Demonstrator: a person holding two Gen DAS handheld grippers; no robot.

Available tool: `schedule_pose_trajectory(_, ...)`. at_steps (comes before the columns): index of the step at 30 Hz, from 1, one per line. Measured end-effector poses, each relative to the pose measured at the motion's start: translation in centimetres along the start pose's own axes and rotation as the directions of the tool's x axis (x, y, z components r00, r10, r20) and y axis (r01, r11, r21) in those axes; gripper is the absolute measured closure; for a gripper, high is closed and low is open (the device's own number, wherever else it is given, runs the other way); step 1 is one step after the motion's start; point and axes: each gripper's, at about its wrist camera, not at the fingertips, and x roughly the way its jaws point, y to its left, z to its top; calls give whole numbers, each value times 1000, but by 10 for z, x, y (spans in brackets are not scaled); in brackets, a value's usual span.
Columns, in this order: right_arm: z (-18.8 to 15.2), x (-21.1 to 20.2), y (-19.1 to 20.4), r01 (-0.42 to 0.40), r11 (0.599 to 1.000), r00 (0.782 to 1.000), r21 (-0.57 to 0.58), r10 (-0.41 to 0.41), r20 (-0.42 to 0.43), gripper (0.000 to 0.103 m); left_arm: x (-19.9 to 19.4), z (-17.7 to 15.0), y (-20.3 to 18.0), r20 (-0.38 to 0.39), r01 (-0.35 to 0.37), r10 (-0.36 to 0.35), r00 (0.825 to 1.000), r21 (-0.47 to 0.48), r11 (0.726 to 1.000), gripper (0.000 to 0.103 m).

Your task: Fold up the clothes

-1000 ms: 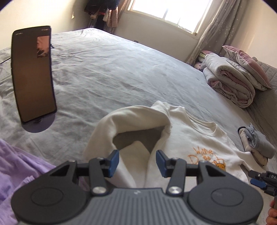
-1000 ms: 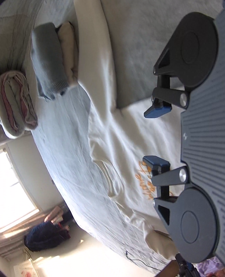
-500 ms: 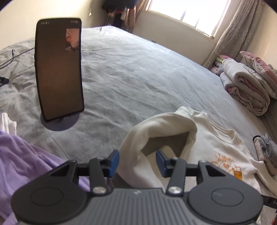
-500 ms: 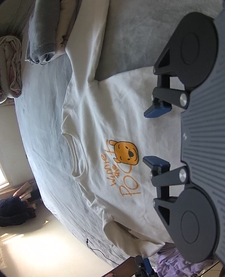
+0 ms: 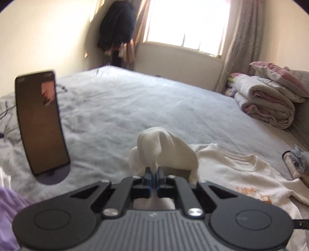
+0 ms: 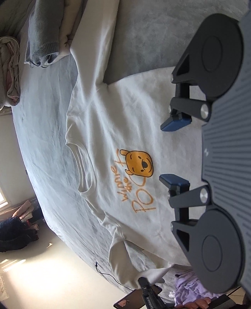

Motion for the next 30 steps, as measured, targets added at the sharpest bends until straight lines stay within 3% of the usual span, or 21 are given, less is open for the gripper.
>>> schedule_pose_trajectory(4, 2, -4, -3, -15, 1000, 1000, 24, 15, 7, 50, -13, -5, -34, 40, 182, -188, 981, 126, 975, 99)
schedule_pose_trajectory(6, 2, -6, -4, -17, 999, 1000, 29, 16, 10, 50, -6, -14, -46, -61, 244, -237, 969, 170, 955, 98)
schedule_pose_trajectory(8, 2, -7, -4, -17, 999, 1000, 33, 17, 11, 50, 1, -24, -58, -163, 310, -279, 946, 206, 928, 97)
schedule_pose_trajectory(12, 1, -5, -5, -16, 999, 1000, 38, 16, 5, 50, 15, -43, -82, -364, 436, -333, 870, 252, 864, 96)
schedule_pose_trajectory(15, 1, -2, -3, -19, 999, 1000, 34, 19, -4, 50, 17, -54, -83, -428, 452, -325, 843, 240, 859, 95)
schedule_pose_trajectory(20, -2, 3, 2, -22, 1000, 1000, 14, 23, -18, 50, 11, -43, -59, -431, 474, -392, 813, 99, 875, 79)
schedule_pose_trajectory(25, -3, 8, 2, -8, 1000, 1000, 12, 9, -25, 50, 9, -24, -30, -382, 458, -454, 805, -87, 885, 71)
schedule_pose_trajectory(30, -2, 11, 2, 0, 1000, 1000, 16, 0, -28, 49, 10, -7, -6, -301, 474, -537, 788, -260, 841, 62)
